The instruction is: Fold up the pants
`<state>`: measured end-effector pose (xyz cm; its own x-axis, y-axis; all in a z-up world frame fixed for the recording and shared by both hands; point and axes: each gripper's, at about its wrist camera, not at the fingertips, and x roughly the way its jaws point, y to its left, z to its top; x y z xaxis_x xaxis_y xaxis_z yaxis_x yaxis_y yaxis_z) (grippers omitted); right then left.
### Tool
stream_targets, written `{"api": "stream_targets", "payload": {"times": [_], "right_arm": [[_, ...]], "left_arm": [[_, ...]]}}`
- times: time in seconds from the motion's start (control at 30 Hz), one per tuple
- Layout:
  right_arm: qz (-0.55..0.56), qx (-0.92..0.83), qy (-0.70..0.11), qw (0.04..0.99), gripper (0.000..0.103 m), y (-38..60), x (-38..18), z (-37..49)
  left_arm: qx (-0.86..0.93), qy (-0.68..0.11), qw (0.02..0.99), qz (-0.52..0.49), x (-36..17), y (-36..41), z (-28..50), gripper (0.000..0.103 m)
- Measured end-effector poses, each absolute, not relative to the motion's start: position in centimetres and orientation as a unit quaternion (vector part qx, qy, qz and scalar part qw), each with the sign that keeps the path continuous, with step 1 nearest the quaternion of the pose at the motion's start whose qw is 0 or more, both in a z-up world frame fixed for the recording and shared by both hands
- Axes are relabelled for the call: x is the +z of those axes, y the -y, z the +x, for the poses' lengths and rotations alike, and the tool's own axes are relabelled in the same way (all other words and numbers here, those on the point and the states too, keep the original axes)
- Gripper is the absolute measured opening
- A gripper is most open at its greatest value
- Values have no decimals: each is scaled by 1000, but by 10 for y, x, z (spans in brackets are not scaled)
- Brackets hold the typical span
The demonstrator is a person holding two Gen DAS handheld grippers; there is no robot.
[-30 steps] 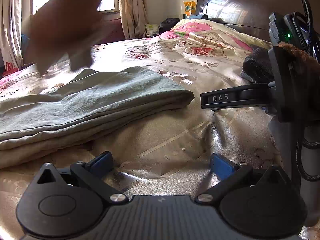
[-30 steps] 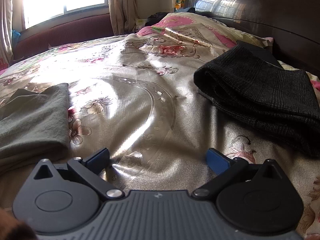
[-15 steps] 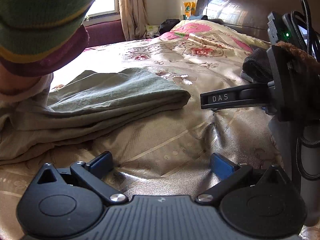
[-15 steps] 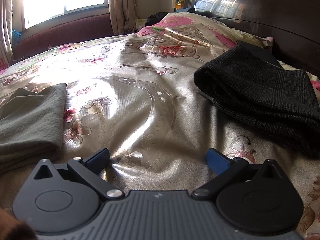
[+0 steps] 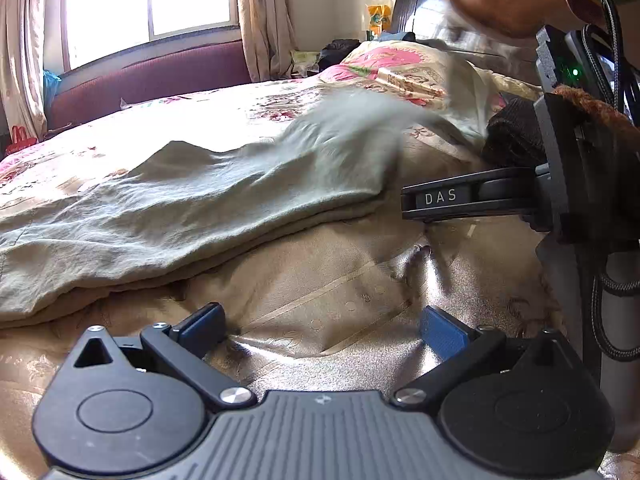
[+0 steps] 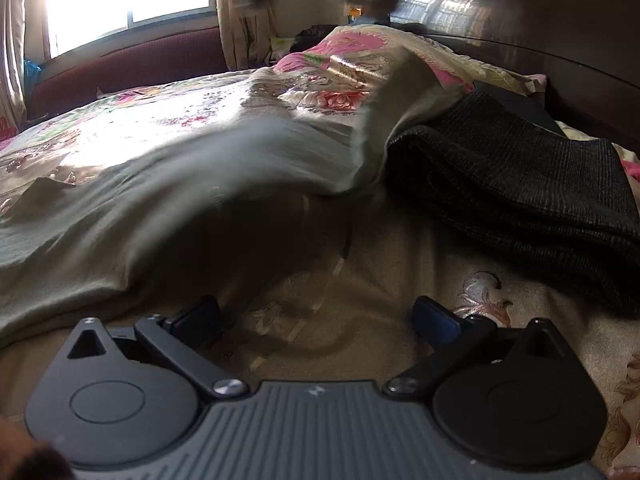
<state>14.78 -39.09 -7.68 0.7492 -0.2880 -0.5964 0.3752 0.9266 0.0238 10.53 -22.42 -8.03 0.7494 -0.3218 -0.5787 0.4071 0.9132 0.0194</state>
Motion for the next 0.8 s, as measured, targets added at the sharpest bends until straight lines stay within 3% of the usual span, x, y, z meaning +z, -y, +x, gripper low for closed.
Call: {"api": "stream_targets", "payload": {"times": [0.8], "right_arm": [[73,-177,-307,932,102,390,-78,148]], "left_arm": [[-209,-290,933,53,-81,221,109,103]]}}
